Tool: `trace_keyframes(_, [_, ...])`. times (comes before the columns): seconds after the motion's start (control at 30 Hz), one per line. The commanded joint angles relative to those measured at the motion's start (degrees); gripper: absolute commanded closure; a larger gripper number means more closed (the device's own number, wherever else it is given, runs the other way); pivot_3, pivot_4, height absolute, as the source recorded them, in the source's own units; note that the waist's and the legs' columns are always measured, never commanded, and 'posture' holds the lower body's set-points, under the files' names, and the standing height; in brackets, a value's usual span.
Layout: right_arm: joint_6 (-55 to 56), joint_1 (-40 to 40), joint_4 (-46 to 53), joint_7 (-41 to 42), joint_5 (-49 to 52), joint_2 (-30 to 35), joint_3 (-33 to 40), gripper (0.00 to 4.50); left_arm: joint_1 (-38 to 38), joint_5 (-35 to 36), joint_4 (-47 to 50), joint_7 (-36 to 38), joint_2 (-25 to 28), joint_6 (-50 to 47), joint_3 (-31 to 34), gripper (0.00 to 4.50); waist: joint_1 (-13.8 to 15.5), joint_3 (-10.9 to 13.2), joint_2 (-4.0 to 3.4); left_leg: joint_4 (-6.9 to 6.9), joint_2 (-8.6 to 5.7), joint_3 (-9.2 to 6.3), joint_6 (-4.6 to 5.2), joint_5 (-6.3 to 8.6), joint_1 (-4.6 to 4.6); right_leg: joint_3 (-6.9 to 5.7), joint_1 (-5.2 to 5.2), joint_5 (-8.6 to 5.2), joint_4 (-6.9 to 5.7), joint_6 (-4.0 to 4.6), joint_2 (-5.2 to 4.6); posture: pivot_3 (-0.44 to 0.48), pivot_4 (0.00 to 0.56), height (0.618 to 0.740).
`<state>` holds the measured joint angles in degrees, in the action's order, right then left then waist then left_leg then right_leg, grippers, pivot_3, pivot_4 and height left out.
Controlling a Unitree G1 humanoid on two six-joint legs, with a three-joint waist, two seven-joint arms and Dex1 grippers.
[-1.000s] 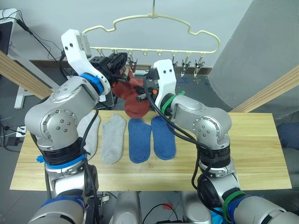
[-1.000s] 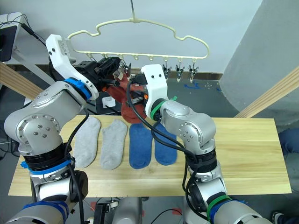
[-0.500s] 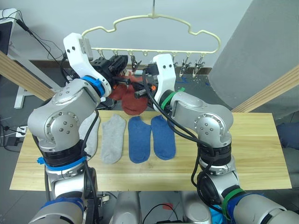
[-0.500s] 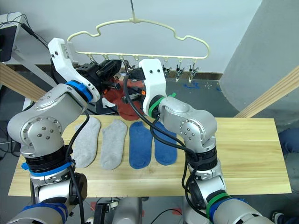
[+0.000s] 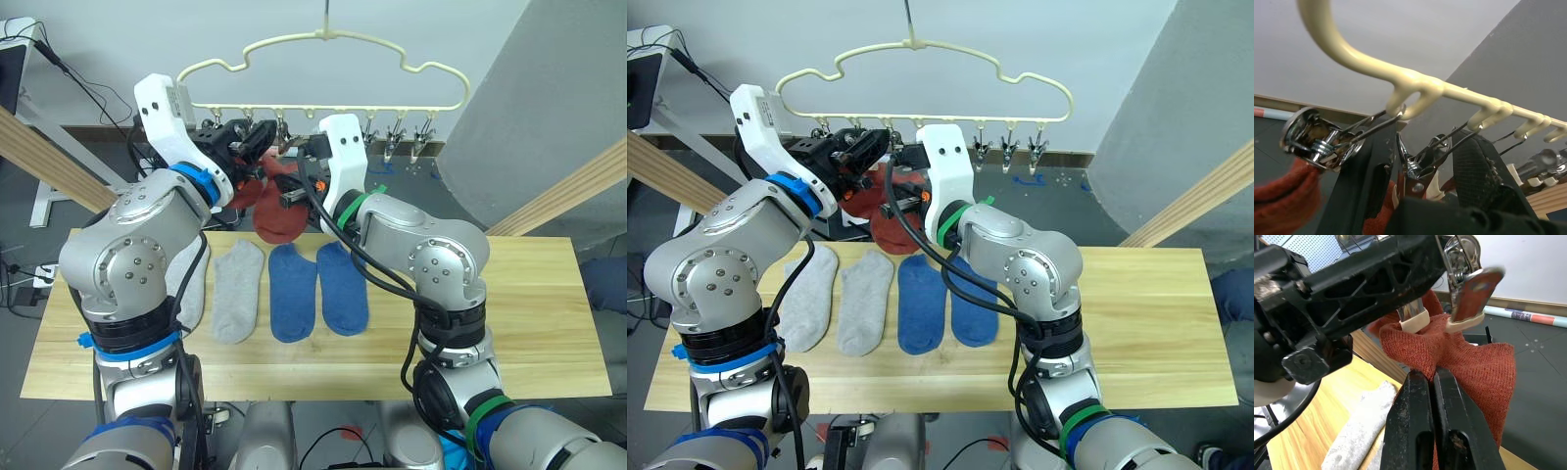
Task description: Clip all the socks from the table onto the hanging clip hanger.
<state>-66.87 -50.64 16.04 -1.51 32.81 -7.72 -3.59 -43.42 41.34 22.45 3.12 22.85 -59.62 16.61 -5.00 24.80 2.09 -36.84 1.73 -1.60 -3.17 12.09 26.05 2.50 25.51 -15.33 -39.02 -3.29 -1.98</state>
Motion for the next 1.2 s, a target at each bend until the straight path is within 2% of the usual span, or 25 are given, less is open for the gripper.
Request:
trace_keyframes(0.03, [-0.03,-1.24,2.98,0.00,1.45,-3.78,-0.49,3.81,0.14,0.53,3.12,0.47,1.23,0.20,0.54,2.33,0.00,0.00,0.00,0.00,0.00,0.00,0.00,0.00,0.00,0.00,0.00,0.00,0.00,0.00,0.00,-0.135,0.435,0.740])
trace_keyframes(0.37, [-2.15,0.92,4.56,0.82,1.63,-1.96,-1.07,0.43,1.71,2.55,6.99,2.73,4.42,-1.63,0.57,2.33,0.00,0.00,0.00,0.00,0.01,0.00,0.00,0.00,0.01,0.00,0.02,0.00,-0.01,0.00,0.00,-0.127,0.428,0.740])
trace_keyframes(0.7, [-5.28,10.17,15.12,11.27,4.17,13.89,-2.68,0.43,10.99,9.39,16.41,4.14,11.87,-5.32,7.48,2.33,0.35,-0.02,0.01,-0.02,-0.02,-0.04,-0.05,-0.03,0.07,-0.03,0.03,0.00,-0.01,0.00,-0.06,-0.081,0.411,0.740])
trace_keyframes(0.87, [-2.50,15.15,19.30,19.35,7.56,23.37,1.98,0.43,16.86,9.48,20.14,5.61,14.92,-2.77,8.54,2.33,0.50,-0.03,0.02,-0.02,-0.03,-0.06,-0.03,-0.02,0.07,-0.05,0.02,0.00,-0.02,0.00,-0.04,-0.070,0.402,0.740])
trace_keyframes(1.03, [2.04,19.00,22.64,29.00,11.50,32.85,6.73,0.43,20.34,10.02,21.64,7.58,15.63,0.53,9.38,2.33,0.74,-0.05,0.04,-0.04,-0.03,-0.05,-0.02,-0.01,0.07,-0.04,0.01,0.00,-0.02,-0.01,-0.03,-0.080,0.391,0.740])
trace_keyframes(1.2, [5.07,20.95,23.80,33.96,15.74,38.14,10.97,0.43,23.45,8.61,22.65,10.23,17.38,4.58,8.71,2.33,0.76,-0.11,0.07,-0.05,-0.03,-0.03,-0.04,-0.02,0.06,-0.01,-0.01,0.00,-0.01,-0.01,-0.03,-0.094,0.372,0.740])
